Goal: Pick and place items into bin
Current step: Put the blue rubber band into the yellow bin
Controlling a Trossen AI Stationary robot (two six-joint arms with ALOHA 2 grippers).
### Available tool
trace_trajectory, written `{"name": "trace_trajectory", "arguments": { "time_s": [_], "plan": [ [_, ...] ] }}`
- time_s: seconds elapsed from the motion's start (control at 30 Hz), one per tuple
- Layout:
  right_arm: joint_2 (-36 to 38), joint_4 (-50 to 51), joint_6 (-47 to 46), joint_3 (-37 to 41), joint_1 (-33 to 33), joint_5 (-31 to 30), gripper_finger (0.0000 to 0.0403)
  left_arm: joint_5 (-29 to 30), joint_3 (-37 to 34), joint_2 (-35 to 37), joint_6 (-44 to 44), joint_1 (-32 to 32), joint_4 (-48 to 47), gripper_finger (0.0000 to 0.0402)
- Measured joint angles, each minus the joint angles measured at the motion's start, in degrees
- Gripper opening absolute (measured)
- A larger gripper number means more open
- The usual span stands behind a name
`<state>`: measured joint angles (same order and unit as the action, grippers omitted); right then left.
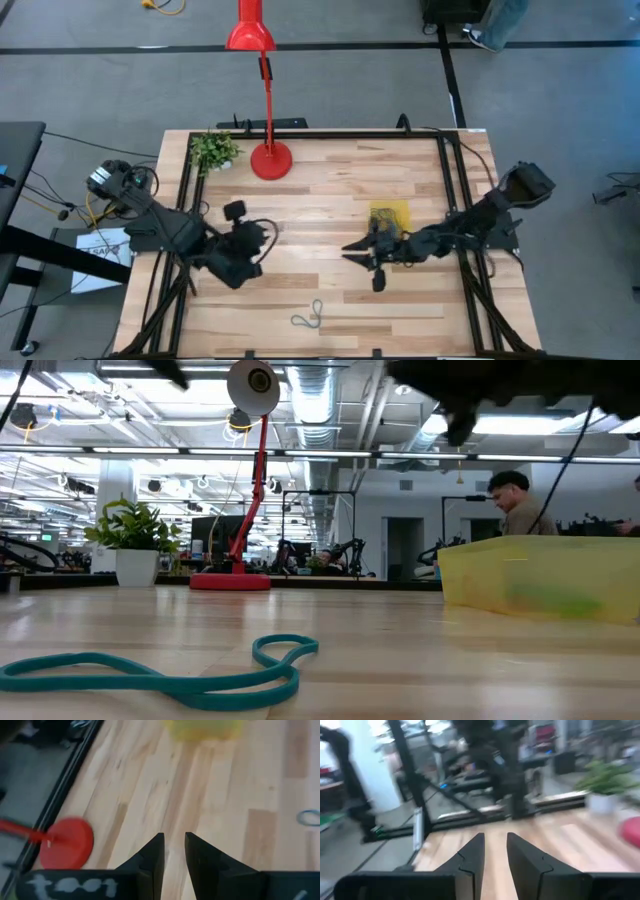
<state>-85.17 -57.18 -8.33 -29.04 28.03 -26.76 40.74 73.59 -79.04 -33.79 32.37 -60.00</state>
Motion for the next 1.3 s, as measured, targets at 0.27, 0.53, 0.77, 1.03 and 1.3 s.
{"name": "trace_trajectory", "arguments": {
  "time_s": [0.27, 0.53, 0.77, 1.03, 1.3],
  "plan": [
    [-11.17, 2.31, -0.70, -9.42, -2.80, 20.87, 0.0077, 12.24, -18.33, 6.33, -10.59, 7.47, 12.20, 0.0067],
    [-18.44, 11.61, -0.35, -20.46, -4.82, 25.26, 0.0077, 15.82, -19.13, 6.92, -11.50, 10.95, 13.72, 0.0067],
    [-17.22, 42.47, -3.63, -32.58, -5.24, 23.26, 0.0077, 15.55, -19.11, 6.88, -11.53, 13.14, 13.61, 0.0067],
    [-17.19, 66.50, -7.12, -41.00, -6.05, 13.59, 0.0077, 15.58, -19.06, 6.86, -11.97, 13.15, 13.63, 0.0067],
    [-19.19, 67.00, -14.19, -41.59, -5.90, 17.59, 0.0077, 15.58, -19.06, 6.84, -11.98, 13.17, 13.61, 0.0067]
  ]
}}
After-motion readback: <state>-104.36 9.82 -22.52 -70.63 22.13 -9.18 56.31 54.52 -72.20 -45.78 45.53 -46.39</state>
